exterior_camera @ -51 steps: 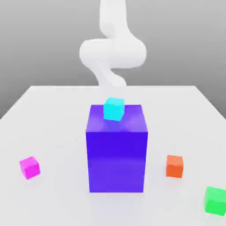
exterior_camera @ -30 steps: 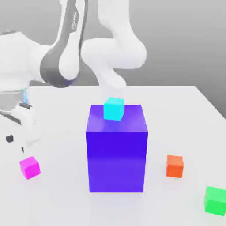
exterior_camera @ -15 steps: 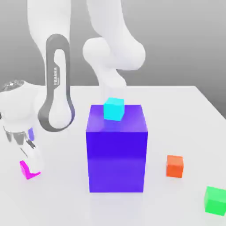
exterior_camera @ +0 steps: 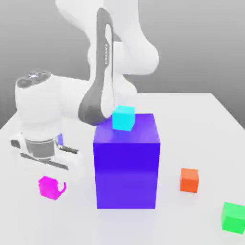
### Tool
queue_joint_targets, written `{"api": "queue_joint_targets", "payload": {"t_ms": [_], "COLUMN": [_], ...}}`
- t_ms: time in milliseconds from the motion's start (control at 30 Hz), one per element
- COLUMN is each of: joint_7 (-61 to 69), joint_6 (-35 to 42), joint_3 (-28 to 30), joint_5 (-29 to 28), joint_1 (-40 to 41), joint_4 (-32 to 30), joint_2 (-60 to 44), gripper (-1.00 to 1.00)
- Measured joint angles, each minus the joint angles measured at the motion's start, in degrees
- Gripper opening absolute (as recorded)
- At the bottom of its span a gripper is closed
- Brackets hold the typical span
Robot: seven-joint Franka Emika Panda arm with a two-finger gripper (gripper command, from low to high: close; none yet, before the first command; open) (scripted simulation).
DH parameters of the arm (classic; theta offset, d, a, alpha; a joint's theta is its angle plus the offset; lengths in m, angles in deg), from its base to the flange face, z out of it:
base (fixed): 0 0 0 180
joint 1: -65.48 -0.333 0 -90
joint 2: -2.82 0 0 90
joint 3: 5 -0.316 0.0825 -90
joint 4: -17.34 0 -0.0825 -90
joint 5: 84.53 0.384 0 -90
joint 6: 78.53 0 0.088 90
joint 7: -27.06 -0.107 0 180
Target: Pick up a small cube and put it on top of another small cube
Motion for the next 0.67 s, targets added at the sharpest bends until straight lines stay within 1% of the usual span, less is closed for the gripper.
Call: {"api": "queue_joint_targets", "payload": {"t_ms": [400,467,533,567,667], "joint_7": [9.8,10.5,9.6,9.3,9.3], "joint_6": [6.7,6.2,3.3,2.4,2.4], "joint_3": [-18.5,-20.6,-20.4,-20.1,-20.1], "joint_5": [-6.6,-9.1,-13.4,-14.5,-14.5], "joint_1": [-17.0,-20.4,-24.5,-25.5,-25.5], "joint_4": [8.6,10.8,13.4,14.0,14.0], "joint_2": [-2.2,-5.3,-11.1,-12.6,-12.6], "gripper": [-1.00,-1.00,-1.00,1.00,1.00]}}
